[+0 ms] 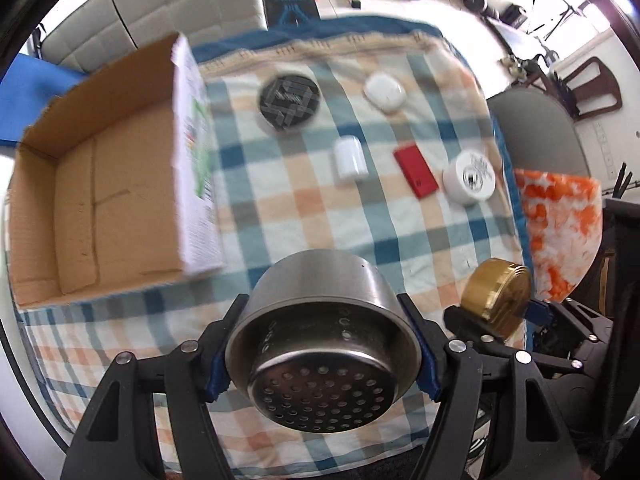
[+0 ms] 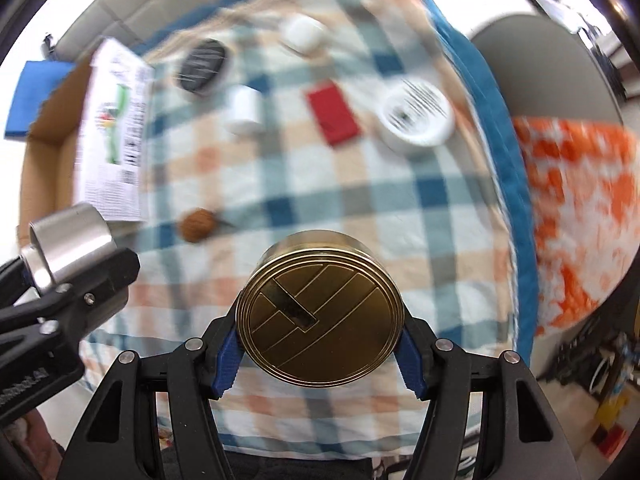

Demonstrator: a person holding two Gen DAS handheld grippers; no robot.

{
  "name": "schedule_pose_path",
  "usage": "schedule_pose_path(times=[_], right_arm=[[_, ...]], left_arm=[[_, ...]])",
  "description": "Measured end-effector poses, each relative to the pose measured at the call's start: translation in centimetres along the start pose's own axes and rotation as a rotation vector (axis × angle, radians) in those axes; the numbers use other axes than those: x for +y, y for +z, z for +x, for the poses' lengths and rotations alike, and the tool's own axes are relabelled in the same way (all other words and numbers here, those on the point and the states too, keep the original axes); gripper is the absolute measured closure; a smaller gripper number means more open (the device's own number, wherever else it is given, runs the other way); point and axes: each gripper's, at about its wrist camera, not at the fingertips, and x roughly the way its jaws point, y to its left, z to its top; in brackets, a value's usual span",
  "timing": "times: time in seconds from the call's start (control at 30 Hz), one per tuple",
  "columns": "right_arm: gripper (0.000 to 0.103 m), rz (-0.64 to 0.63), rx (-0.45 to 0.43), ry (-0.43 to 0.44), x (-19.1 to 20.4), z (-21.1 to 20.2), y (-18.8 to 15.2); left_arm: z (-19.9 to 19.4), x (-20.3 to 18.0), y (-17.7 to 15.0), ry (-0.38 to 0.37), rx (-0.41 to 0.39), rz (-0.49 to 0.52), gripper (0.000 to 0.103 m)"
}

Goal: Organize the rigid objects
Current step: 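Carry the strainer cup and gold tin into the box and release both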

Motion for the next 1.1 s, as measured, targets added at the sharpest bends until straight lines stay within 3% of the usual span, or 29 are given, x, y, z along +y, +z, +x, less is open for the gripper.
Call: schedule_pose_path(times=[0.27, 0.63, 0.87, 1.1], right_arm=[[0.036, -0.076, -0.087, 0.056, 9.7, -3.6, 3.8], [0.036, -0.164, -0.117, 0.039, 21.7, -3.0, 10.0], [0.036, -0.167, -0.098, 0.013, 26.5, 0.5, 14.9], [0.036, -0.154, -0.038, -0.006, 29.5, 6.2, 18.6]], left_arm=[[-6.2, 4.6, 3.1, 0.034, -0.098, -0.015, 0.034], [-7.4, 16.6, 7.4, 0.056, -0.145, -0.104, 0.034], [-4.1, 23.4, 10.8, 0.029, -0.103, -0.166, 0.035], [4.3, 28.7, 13.4, -0.081, 0.030, -0.245, 0.040]])
